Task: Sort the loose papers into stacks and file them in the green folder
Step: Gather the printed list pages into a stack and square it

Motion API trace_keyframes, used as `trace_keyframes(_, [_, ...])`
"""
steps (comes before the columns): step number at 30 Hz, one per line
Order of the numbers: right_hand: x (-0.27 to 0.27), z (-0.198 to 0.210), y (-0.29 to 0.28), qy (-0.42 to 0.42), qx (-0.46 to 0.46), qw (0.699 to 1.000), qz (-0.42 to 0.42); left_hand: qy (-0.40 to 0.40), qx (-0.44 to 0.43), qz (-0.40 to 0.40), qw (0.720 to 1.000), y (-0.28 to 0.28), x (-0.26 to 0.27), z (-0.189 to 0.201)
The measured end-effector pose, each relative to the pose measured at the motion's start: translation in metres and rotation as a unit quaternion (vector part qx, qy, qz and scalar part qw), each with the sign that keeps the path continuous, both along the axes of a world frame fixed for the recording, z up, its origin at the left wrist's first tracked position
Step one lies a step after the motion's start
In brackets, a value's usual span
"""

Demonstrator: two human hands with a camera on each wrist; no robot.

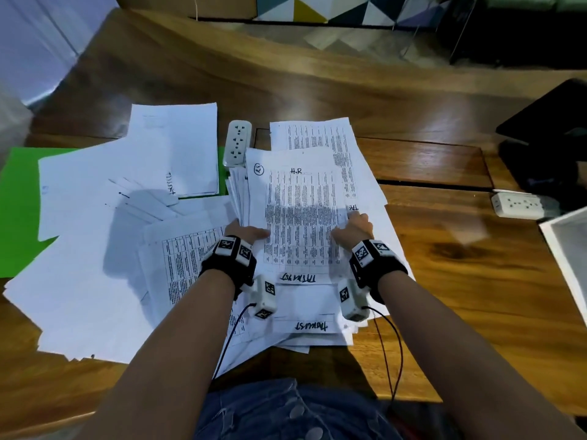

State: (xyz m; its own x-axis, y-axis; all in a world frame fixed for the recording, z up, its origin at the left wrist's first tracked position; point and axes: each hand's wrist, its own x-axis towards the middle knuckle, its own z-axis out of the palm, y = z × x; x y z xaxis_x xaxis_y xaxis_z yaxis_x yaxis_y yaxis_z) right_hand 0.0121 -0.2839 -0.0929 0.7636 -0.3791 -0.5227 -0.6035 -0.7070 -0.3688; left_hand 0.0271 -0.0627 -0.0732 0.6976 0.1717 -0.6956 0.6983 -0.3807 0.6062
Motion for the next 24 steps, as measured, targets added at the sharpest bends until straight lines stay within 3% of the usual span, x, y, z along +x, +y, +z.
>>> trace_keyframes(5, [-0.001, 0.004, 0.007, 0.009, -0.042, 0.995, 0.095, -0.078, -0.032, -0.005, 0.996, -0.008, 0.004, -0.001])
trace_keyframes(7, [0.001, 0.005, 0.003, -0.016, -0.020, 0.999, 0.047, -0.122, -0.060, -0.002, 0.991, -0.004, 0.005, 0.001])
trace_keyframes(9, [0.007, 0.009, -0.007, -0.083, 0.059, 0.994, -0.042, -0.149, -0.092, -0.002, 0.985, 0.000, 0.008, 0.006])
trace_keyframes(12, [0.015, 0.025, -0.019, -0.171, 0.227, 0.952, -0.113, -0.170, -0.126, -0.012, 0.977, 0.003, 0.016, 0.017])
trace_keyframes(14, [0.021, 0.040, -0.022, -0.197, 0.281, 0.930, -0.132, -0.189, -0.140, -0.020, 0.972, 0.001, 0.019, 0.028])
trace_keyframes(19, [0.041, 0.091, -0.021, -0.361, 0.311, 0.866, -0.149, -0.302, -0.099, -0.005, 0.948, -0.023, 0.046, 0.072])
trace_keyframes(24, [0.063, 0.141, -0.023, -0.515, 0.290, 0.799, -0.109, -0.429, -0.105, 0.047, 0.896, -0.042, 0.067, 0.118])
